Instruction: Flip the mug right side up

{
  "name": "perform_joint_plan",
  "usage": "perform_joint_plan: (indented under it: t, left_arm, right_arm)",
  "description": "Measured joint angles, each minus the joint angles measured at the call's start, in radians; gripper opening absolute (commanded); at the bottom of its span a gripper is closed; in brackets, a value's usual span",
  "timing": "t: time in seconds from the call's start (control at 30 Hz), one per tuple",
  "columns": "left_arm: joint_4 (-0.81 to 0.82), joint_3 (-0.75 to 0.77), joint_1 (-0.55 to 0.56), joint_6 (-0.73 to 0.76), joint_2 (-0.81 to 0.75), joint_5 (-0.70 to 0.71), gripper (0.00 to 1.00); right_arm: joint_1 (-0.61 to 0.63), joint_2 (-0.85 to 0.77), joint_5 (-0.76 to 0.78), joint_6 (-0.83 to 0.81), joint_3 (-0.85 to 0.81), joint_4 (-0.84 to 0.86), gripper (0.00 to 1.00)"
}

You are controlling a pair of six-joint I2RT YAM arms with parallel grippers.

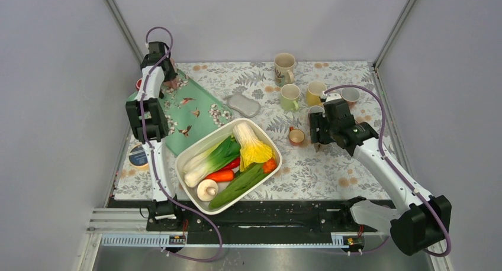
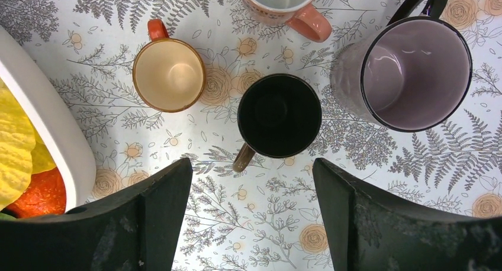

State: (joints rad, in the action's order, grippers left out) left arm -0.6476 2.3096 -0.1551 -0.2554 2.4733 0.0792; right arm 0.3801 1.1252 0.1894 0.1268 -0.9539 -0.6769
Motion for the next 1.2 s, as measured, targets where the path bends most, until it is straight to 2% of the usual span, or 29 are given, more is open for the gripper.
perform_joint_plan:
  t: [0.13, 0.2, 0.37, 0.4, 0.47, 0.5, 0.53, 0.6, 0.77, 0.9, 1.0, 1.1, 1.2]
  left_arm:
    - [0.052, -0.082, 0.0, 0.005, -0.039, -0.011, 0.0]
    - [0.102, -0.191, 0.0, 0.016, -0.1, -0.034, 0.0]
    - [0.171, -0.58, -0.005, 0.045, -0.354, -0.14, 0.0]
    - [0.173, -0.644, -0.005, 0.051, -0.399, -0.161, 0.07]
    - [0.182, -0.74, -0.005, 0.068, -0.467, -0.189, 0.39]
    - [0.192, -0.776, -0.003, 0.076, -0.493, -0.195, 0.52]
    - [0.209, -0.818, -0.002, 0.083, -0.519, -0.195, 0.58]
    - [0.214, -0.895, 0.002, 0.096, -0.56, -0.193, 0.6]
    - [0.206, -0.939, 0.003, 0.108, -0.553, -0.177, 0.56]
    - [0.205, -0.902, 0.004, 0.109, -0.514, -0.148, 0.47]
    - [0.209, -0.867, 0.006, 0.112, -0.486, -0.129, 0.31]
    - [0.212, -0.856, 0.006, 0.128, -0.482, -0.119, 0.0]
    - [0.217, -0.854, 0.006, 0.128, -0.482, -0.109, 0.0]
  right_arm:
    - [0.0, -0.016, -0.01, 0.0, 0.001, 0.0, 0.84]
    - [0.0, -0.027, -0.016, 0.0, 0.001, 0.0, 0.84]
    - [0.0, -0.046, -0.027, 0.0, 0.001, -0.001, 0.84]
    - [0.0, -0.048, -0.029, 0.0, 0.001, -0.001, 0.84]
    - [0.0, -0.053, -0.035, 0.001, 0.001, -0.001, 0.84]
    - [0.0, -0.056, -0.038, 0.001, 0.001, -0.001, 0.84]
    - [0.0, -0.061, -0.045, 0.001, 0.001, -0.001, 0.84]
    - [0.0, -0.075, -0.055, 0.001, 0.003, 0.0, 0.84]
    - [0.0, -0.105, -0.079, 0.001, 0.01, -0.001, 0.85]
    - [0.0, -0.113, -0.09, 0.001, 0.017, 0.0, 0.85]
    - [0.0, -0.118, -0.102, 0.001, 0.024, -0.001, 0.85]
    - [0.0, -0.124, -0.106, 0.001, 0.026, -0.001, 0.85]
    - [0.0, -0.127, -0.108, 0.001, 0.026, -0.001, 0.86]
